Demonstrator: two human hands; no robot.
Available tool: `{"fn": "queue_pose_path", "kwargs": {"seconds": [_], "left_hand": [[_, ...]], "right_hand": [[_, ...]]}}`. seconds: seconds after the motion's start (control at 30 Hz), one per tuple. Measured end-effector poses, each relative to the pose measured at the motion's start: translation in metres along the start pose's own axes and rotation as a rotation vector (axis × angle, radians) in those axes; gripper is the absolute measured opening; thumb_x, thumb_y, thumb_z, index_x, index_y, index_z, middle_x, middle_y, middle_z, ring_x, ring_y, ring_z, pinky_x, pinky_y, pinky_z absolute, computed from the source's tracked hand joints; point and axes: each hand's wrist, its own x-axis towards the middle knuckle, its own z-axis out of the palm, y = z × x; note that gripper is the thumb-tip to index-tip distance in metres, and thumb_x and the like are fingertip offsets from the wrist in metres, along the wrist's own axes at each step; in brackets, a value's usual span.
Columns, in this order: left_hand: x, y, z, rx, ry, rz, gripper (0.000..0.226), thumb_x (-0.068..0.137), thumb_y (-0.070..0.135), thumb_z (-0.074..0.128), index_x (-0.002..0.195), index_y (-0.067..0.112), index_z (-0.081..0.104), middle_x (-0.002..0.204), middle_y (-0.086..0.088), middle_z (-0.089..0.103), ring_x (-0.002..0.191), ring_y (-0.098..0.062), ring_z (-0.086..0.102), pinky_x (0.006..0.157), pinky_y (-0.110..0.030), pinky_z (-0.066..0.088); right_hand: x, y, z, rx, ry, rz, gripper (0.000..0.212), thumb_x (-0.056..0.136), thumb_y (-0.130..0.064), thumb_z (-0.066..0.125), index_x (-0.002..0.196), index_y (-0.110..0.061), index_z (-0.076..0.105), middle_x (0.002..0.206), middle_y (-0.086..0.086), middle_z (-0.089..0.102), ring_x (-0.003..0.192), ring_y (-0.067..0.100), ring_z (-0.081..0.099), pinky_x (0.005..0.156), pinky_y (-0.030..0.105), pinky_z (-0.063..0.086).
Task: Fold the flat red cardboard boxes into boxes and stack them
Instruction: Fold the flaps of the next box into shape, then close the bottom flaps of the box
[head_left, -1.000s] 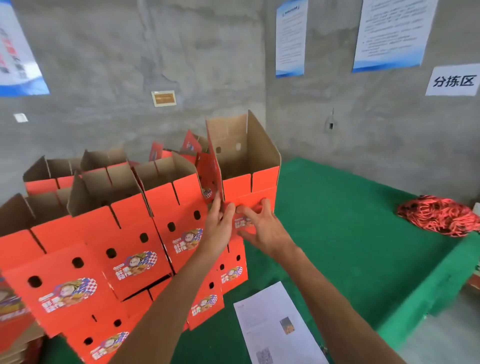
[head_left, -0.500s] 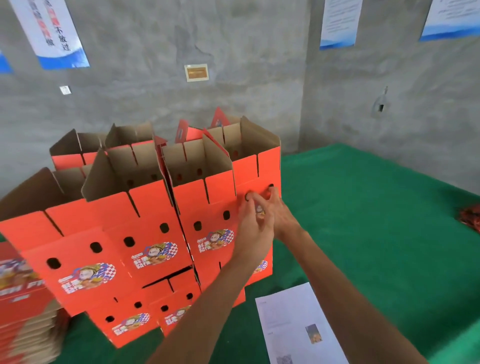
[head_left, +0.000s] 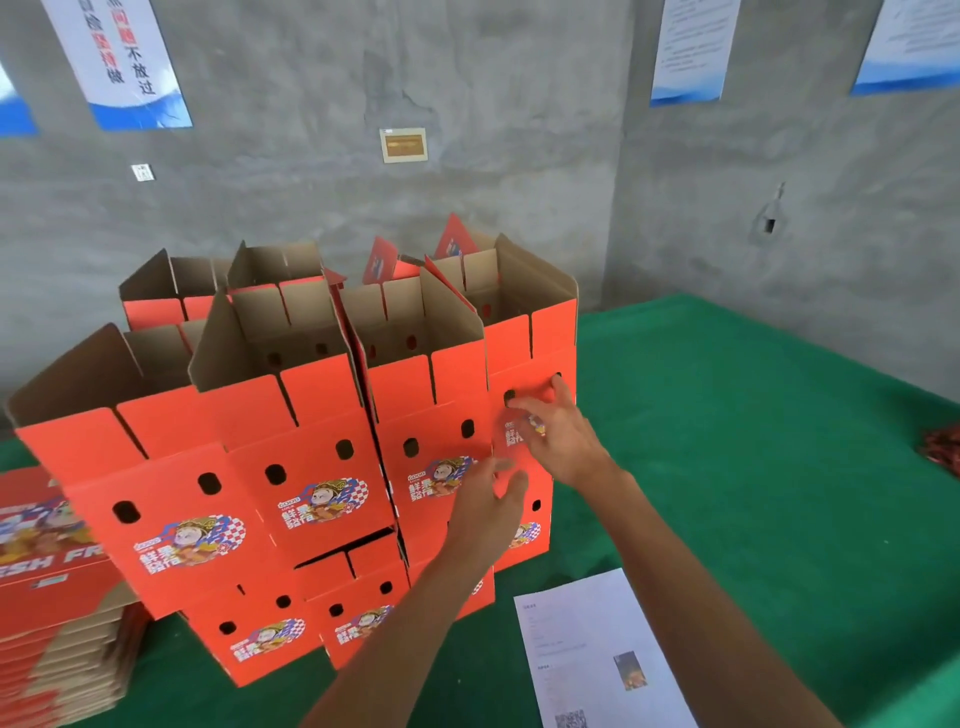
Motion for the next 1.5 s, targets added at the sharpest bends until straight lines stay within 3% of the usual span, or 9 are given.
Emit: {"fn": "queue_pose_path", "kwargs": {"seconds": [0.1,0.2,0.37,0.5,0.6,0.9,1.03,1.37,1.5], "left_hand": [[-0.012,-0.022,-0.014,-0.043,-0.051,-0.048,0.030,0.105,0.029,0.056,0.130,0.014,0.067,0.131,0.002,0.066,0.123,-0.013,0.060,0.099,-0.029,0.046],[-0.025,-0.048,-0.032,-0.004,-0.073,-0.093,0.028,0.106,0.031,0.055,0.125,0.017,0.070,0.124,0.006,0.069,0.114,-0.011,0.064,0.089,-0.023,0.047],[-0.071,-0.103,-0.071,0.027,-0.108,-0.171,0.028,0.106,0.036,0.054,0.106,0.017,0.074,0.111,0.010,0.070,0.101,-0.007,0.063,0.091,-0.026,0.049],[-0.118,-0.165,-0.130,0.106,-0.043,-0.302,0.030,0.105,0.024,0.054,0.081,0.021,0.072,0.087,0.009,0.071,0.083,-0.002,0.065,0.090,-0.029,0.054],[-0.137,-0.207,-0.212,0.103,0.215,-0.480,0.025,0.105,0.018,0.053,0.099,0.012,0.077,0.097,-0.010,0.076,0.094,-0.028,0.072,0.083,-0.037,0.054],[-0.161,-0.289,-0.426,0.300,0.494,-0.435,0.021,0.104,0.024,0.052,0.115,0.018,0.068,0.110,-0.001,0.074,0.097,-0.022,0.070,0.084,-0.036,0.059],[-0.149,-0.329,-0.499,0.491,0.491,-0.415,0.025,0.104,0.020,0.052,0.125,0.016,0.065,0.122,-0.006,0.067,0.100,-0.021,0.068,0.090,-0.036,0.060],[-0.102,-0.410,-0.609,1.061,0.475,-0.592,0.084,0.100,0.067,0.039,0.160,0.013,0.013,0.170,-0.017,0.008,0.158,-0.036,0.003,0.125,-0.048,-0.006],[-0.102,-0.425,-0.617,0.962,0.402,-0.714,0.104,0.096,0.076,0.037,0.162,0.005,-0.001,0.170,-0.022,-0.005,0.157,-0.038,-0.010,0.128,-0.045,-0.003]], "right_hand": [[-0.006,-0.004,0.004,0.092,0.156,0.063,0.020,0.099,-0.019,0.060,0.113,-0.023,0.074,0.148,0.019,0.047,0.131,0.030,0.055,0.096,0.037,0.051],[-0.018,-0.013,0.015,0.160,0.331,0.154,0.014,0.097,-0.018,0.061,0.100,-0.021,0.074,0.129,0.007,0.055,0.082,0.015,0.066,0.082,0.030,0.053],[-0.056,-0.035,0.032,0.306,0.571,0.200,0.011,0.096,-0.010,0.061,0.097,-0.014,0.072,0.093,0.001,0.068,0.067,0.006,0.057,0.070,0.028,0.045],[-0.092,-0.080,0.078,0.402,0.366,-0.007,0.023,0.094,-0.013,0.065,0.089,-0.035,0.062,0.060,-0.009,0.059,0.049,0.004,0.050,0.049,0.016,0.041],[-0.096,-0.160,0.155,0.447,0.155,-0.170,0.024,0.092,-0.005,0.069,0.091,-0.028,0.066,0.053,-0.011,0.055,0.044,0.003,0.050,0.045,0.020,0.041],[-0.105,-0.374,0.372,0.473,-0.398,-0.334,0.017,0.098,-0.027,0.062,0.107,-0.016,0.071,0.095,-0.008,0.073,0.081,0.003,0.068,0.073,0.026,0.059],[-0.079,-0.389,0.444,0.420,-0.443,-0.112,0.023,0.100,-0.016,0.065,0.122,-0.009,0.066,0.115,0.001,0.068,0.098,0.012,0.066,0.078,0.008,0.047],[-0.003,-0.393,0.524,0.138,-0.331,0.389,0.056,0.093,-0.035,0.073,0.133,-0.002,0.053,0.139,0.019,0.043,0.118,0.036,0.054,0.089,0.037,0.047],[0.000,-0.394,0.527,0.170,-0.376,0.497,0.050,0.096,-0.037,0.068,0.126,0.003,0.061,0.135,0.021,0.056,0.102,0.036,0.062,0.075,0.035,0.046]]}}
